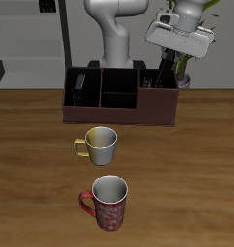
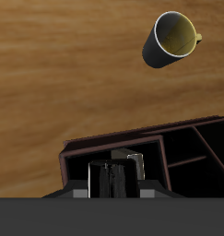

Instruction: Place the left black book into the back desk caddy's left compartment and place the yellow book into the back desk caddy's right compartment and place the right black book into the back desk caddy's right compartment

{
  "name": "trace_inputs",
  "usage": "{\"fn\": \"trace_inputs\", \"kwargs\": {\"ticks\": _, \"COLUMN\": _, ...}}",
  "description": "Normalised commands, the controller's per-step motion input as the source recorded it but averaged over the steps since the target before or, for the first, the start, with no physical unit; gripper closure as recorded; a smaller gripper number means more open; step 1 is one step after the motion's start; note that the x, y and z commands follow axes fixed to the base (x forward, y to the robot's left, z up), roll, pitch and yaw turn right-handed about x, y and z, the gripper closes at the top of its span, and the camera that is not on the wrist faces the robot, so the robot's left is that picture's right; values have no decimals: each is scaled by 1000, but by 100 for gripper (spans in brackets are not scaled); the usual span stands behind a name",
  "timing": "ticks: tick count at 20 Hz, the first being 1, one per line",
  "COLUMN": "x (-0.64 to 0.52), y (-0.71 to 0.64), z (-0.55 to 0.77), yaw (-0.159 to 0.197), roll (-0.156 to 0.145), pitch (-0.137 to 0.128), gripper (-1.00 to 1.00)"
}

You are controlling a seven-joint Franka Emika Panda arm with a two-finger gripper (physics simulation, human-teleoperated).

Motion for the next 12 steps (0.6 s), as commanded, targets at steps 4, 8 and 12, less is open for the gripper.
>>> {"fn": "trace_inputs", "kwargs": {"ticks": 4, "x": -35, "y": 7, "z": -271, "yaw": 20, "roll": 39, "pitch": 27, "gripper": 100}}
{"fn": "trace_inputs", "kwargs": {"ticks": 8, "x": -72, "y": -26, "z": -15, "yaw": 13, "roll": -26, "pitch": -26, "gripper": 100}}
{"fn": "trace_inputs", "kwargs": {"ticks": 12, "x": -187, "y": 162, "z": 120, "yaw": 6, "roll": 53, "pitch": -29, "gripper": 100}}
